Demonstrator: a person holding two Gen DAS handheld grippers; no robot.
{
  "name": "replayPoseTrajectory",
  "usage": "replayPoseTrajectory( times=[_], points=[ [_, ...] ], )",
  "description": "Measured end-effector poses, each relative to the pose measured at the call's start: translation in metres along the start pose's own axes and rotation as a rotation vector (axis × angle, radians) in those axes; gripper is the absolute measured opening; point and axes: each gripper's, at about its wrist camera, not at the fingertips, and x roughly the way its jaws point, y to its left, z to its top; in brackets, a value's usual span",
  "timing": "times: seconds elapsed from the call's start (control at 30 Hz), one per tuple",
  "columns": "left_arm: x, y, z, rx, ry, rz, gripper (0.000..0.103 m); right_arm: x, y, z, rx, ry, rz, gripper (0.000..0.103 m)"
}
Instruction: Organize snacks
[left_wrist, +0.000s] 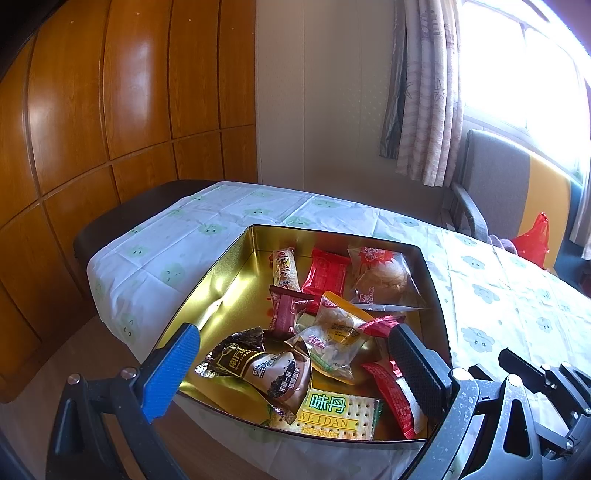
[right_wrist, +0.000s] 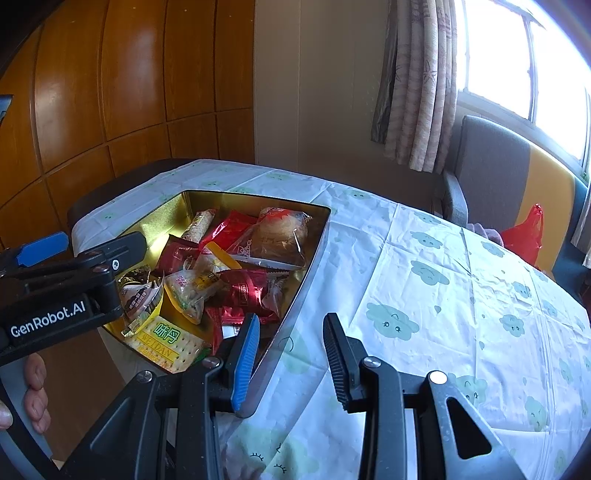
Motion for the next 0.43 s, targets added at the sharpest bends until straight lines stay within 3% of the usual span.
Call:
replayPoseTrajectory(
  times=[0.43],
  points=[
    [0.001,0.003,0.001,-0.008,0.003,-0.019,0.100,-0.002,-0.010,0.000,0.019,-0.009,-0.004,0.036]
  ],
)
